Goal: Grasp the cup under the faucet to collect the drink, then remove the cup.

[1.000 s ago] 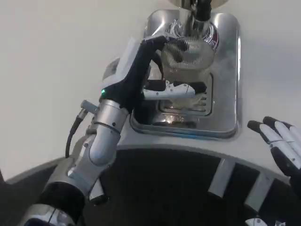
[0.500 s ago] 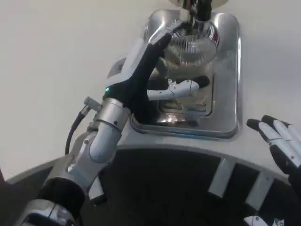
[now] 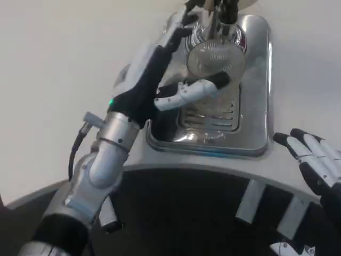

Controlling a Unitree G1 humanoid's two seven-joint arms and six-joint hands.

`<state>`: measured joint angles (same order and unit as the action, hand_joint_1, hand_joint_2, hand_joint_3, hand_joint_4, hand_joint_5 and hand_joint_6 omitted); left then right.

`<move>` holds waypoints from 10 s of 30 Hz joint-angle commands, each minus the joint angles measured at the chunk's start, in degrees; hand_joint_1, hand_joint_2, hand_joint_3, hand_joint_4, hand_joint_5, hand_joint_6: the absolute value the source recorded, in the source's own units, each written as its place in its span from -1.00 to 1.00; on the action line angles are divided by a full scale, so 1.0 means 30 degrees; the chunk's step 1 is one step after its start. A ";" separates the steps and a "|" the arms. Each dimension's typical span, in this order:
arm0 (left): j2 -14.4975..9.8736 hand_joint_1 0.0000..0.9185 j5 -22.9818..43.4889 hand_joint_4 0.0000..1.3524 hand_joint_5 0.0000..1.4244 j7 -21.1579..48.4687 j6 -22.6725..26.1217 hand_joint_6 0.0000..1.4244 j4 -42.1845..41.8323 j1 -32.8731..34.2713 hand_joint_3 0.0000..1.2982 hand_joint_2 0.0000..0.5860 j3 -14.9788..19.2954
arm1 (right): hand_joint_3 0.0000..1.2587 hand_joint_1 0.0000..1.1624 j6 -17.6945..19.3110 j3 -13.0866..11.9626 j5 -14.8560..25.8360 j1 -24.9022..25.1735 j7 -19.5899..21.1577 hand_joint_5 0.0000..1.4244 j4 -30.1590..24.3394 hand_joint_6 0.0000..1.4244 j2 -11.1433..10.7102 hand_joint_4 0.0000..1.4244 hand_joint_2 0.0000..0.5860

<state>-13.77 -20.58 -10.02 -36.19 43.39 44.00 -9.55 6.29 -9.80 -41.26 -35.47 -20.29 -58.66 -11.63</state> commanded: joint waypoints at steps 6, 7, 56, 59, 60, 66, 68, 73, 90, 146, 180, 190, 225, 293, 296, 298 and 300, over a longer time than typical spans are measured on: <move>-0.0082 -1.00 0.4283 -1.00 -0.89 0.2608 0.4946 -0.93 -0.9828 -0.4410 -1.00 -0.83 0.2810 | -0.90 0.28 -0.0219 0.0328 -0.0005 0.0005 0.0113 -0.96 0.0212 -0.93 0.0279 -1.00 0.04; 0.0010 -1.00 0.5257 -1.00 -0.93 0.3172 0.6073 -0.95 -1.0996 -0.4662 -1.00 -0.73 0.3070 | -0.90 0.27 -0.0231 0.0408 -0.0032 0.0010 0.0111 -0.96 0.0213 -0.93 0.0319 -1.00 0.04; 0.2811 -1.00 1.7140 -1.00 -1.00 0.6516 2.0547 -1.00 -2.4176 -0.5107 -1.00 -0.46 0.1812 | -0.96 0.03 -0.1118 0.1229 -0.0091 0.0652 0.0003 -0.98 0.0228 -0.91 0.0168 -1.00 0.05; 0.2894 -1.00 1.6663 -1.00 -1.00 0.6582 2.0200 -1.00 -2.3811 -0.5010 -1.00 -0.46 0.1798 | -0.96 0.03 -0.0999 0.0990 0.0178 0.0262 0.0110 -0.98 0.0128 -0.91 0.0135 -1.00 0.05; 0.2894 -1.00 1.6547 -1.00 -1.00 0.6611 2.0118 -1.00 -2.3719 -0.4961 -1.00 -0.46 0.1811 | -0.96 0.02 -0.0950 0.0904 0.0267 0.0156 0.0160 -0.98 0.0119 -0.91 0.0123 -1.00 0.09; 0.2953 -1.00 1.6253 -1.00 -1.00 0.6800 1.9910 -1.00 -2.3274 -0.4781 -1.00 -0.46 0.1937 | -0.96 0.01 -0.0674 0.0565 0.0615 -0.0255 0.0401 -0.97 0.0201 -0.91 0.0088 -1.00 0.10; 0.2921 -1.00 1.6226 -1.00 -1.00 0.6856 1.9862 -1.00 -2.3279 -0.4770 -1.00 -0.46 0.1951 | -0.96 0.01 -0.0577 0.0449 0.0703 -0.0401 0.0494 -0.97 0.0263 -0.91 0.0082 -1.00 0.09; 0.2742 -1.00 1.6200 -1.00 -1.00 0.7045 1.9897 -1.00 -2.3289 -0.4796 -1.00 -0.46 0.1905 | -0.96 0.01 -0.0483 0.0359 0.0801 -0.0432 0.0627 -0.97 0.0446 -0.91 0.0052 -1.00 0.09; -0.0948 -1.00 0.9903 -1.00 -1.00 1.1097 1.5459 -1.00 -2.1042 -0.3475 -1.00 -0.45 -0.0549 | -0.94 0.10 -0.0842 0.0769 0.0783 0.0159 0.0370 -0.95 0.0644 -0.87 0.0125 -0.98 0.12; -0.2924 -1.00 -0.3854 -1.00 -1.00 0.8029 0.8025 -1.00 -2.0949 -0.5970 -1.00 -0.31 -0.1186 | -1.00 0.71 -0.7065 0.3916 0.2200 1.0693 0.4986 -1.00 0.8160 -0.87 0.2566 -1.00 -1.00; -0.2061 -1.00 -0.3422 -1.00 -1.00 0.5441 0.7744 -1.00 -2.1307 -0.7080 -1.00 -0.26 0.1292 | -0.97 0.59 -0.7697 0.5334 0.3565 1.5010 0.7596 -0.98 1.2650 -0.87 0.3182 -0.99 -0.84; -0.0614 -1.00 -0.0253 -1.00 -1.00 0.3433 0.7929 -1.00 -2.0603 -0.7303 -1.00 -0.24 0.3999 | -0.97 0.68 -0.7400 0.5388 0.4008 1.5683 0.8022 -0.97 1.3471 -0.83 0.3084 -0.99 -0.74; -0.1673 -1.00 -0.3002 -1.00 -1.00 0.1655 0.7620 -1.00 -1.8076 -1.2263 -1.00 -0.20 0.4371 | -0.91 0.51 -0.5197 0.5961 0.6076 1.9659 1.1162 -0.93 1.9558 -0.80 0.5153 -0.94 -0.36; -0.6564 -1.00 -0.5309 -1.00 -1.00 0.3042 0.8234 -1.00 -1.6474 -1.3098 -1.00 -0.37 0.3887 | 0.27 1.00 -0.6619 0.6278 0.5832 2.0005 0.8791 0.19 1.6794 0.43 0.3458 0.17 0.48; -0.6986 -1.00 -0.5802 -1.00 -1.00 0.2939 0.8041 -1.00 -1.6487 -1.3328 -1.00 -0.39 0.3790 | 0.26 1.00 -0.6756 0.6243 0.6024 1.9394 0.8087 0.19 1.5981 0.43 0.3207 0.18 0.49; -0.7148 -1.00 -0.6025 -1.00 -1.00 0.2754 0.8015 -1.00 -1.6522 -1.3600 -1.00 -0.40 0.3833 | 0.26 1.00 -0.6854 0.6142 0.6249 1.8968 0.7506 0.19 1.5352 0.41 0.2950 0.18 0.50; -0.7222 -1.00 -0.6207 -1.00 -1.00 0.2696 0.8034 -1.00 -1.6542 -1.3752 -1.00 -0.41 0.3868 | 0.26 1.00 -0.7001 0.6043 0.6477 1.8682 0.7057 0.19 1.4802 0.40 0.2767 0.16 0.51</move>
<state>-34.19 -38.07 -1.46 -11.55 -6.49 4.22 2.17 -14.77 8.58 -23.07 21.54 2.10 -10.64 -3.02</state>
